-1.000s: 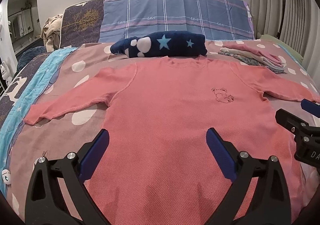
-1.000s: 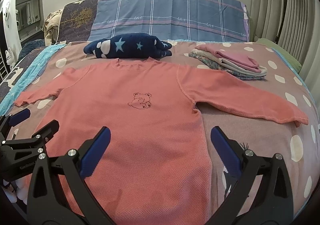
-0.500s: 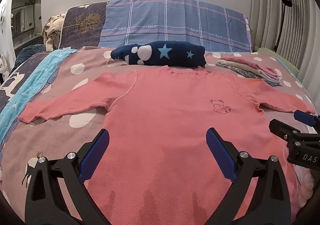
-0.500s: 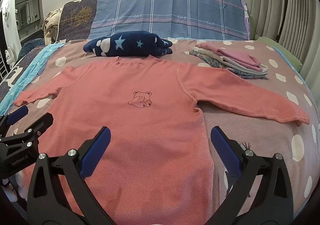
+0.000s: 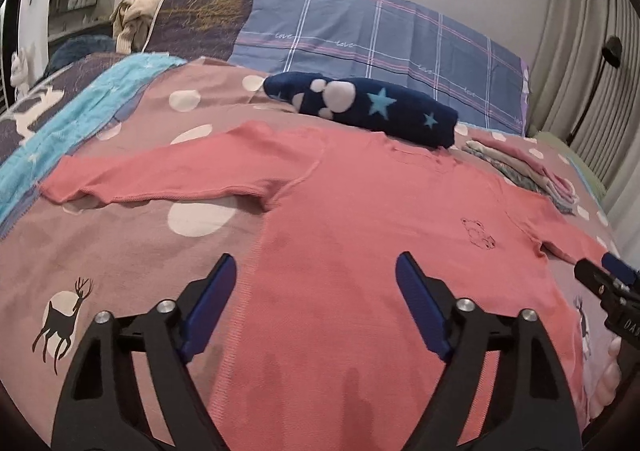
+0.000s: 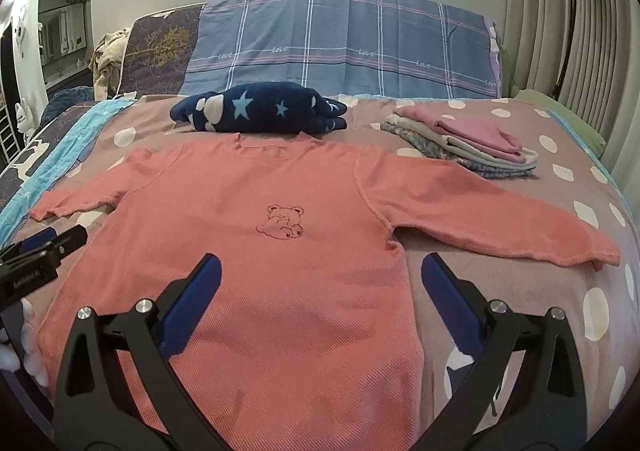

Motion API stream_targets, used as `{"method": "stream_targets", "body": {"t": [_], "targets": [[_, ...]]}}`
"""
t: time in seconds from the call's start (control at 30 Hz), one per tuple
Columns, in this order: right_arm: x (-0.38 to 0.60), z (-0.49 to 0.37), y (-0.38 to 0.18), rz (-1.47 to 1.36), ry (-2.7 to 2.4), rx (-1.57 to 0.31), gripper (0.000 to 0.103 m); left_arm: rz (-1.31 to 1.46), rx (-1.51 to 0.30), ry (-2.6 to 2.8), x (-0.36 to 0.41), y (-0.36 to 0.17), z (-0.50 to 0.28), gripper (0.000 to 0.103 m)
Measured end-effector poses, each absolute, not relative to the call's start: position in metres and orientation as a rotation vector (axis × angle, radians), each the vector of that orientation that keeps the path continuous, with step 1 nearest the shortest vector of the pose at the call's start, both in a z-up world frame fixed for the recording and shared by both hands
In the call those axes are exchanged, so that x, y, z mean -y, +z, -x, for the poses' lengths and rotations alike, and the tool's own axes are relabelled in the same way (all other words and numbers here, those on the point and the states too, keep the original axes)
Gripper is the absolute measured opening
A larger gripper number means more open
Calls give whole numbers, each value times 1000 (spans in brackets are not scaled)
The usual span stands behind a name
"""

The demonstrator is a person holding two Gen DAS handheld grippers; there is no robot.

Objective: Fold small clothes
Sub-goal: 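Grasp the sleeve cuff with the left gripper and fold it across the shirt body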

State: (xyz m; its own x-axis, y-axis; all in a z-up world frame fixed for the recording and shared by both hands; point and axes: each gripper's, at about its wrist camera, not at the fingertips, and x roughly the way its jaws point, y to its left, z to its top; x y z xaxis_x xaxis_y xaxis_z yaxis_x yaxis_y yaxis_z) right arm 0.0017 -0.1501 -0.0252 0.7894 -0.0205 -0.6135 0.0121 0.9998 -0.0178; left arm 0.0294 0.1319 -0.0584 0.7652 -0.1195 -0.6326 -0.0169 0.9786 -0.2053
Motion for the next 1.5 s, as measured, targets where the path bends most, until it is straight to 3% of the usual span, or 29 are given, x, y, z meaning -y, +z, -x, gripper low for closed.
{"method": "stream_targets", "body": {"t": [0.13, 0.23, 0.37, 0.6, 0.83, 0.93, 1.17, 1.37, 1.5], "targets": [[147, -6, -26, 37, -9, -669, 101, 385, -733, -44, -180, -68, -43, 47], [149, -8, -28, 50, -16, -673, 101, 512, -762, 61, -232, -80, -53, 38], [155, -12, -32, 63, -39, -688, 101, 518, -760, 212, -285, -88, -57, 38], [163, -23, -41, 51, -56, -723, 101, 832, -777, 278, -376, -119, -85, 38], [164, -31, -48, 64, -74, -749, 101, 960, -746, 382, -420, -139, -123, 36], [165, -34, -50, 65, -81, -751, 101, 899, -742, 471, -426, -133, -139, 2], [170, -46, -53, 65, -102, -771, 101, 610, -642, 381, -371, -66, -158, 2], [172, -51, -53, 44, -82, -761, 101, 284, -545, 111, -238, 5, -170, 2], [175, -54, -54, 31, -77, -772, 101, 152, -551, -87, -149, 10, -169, 2]]}}
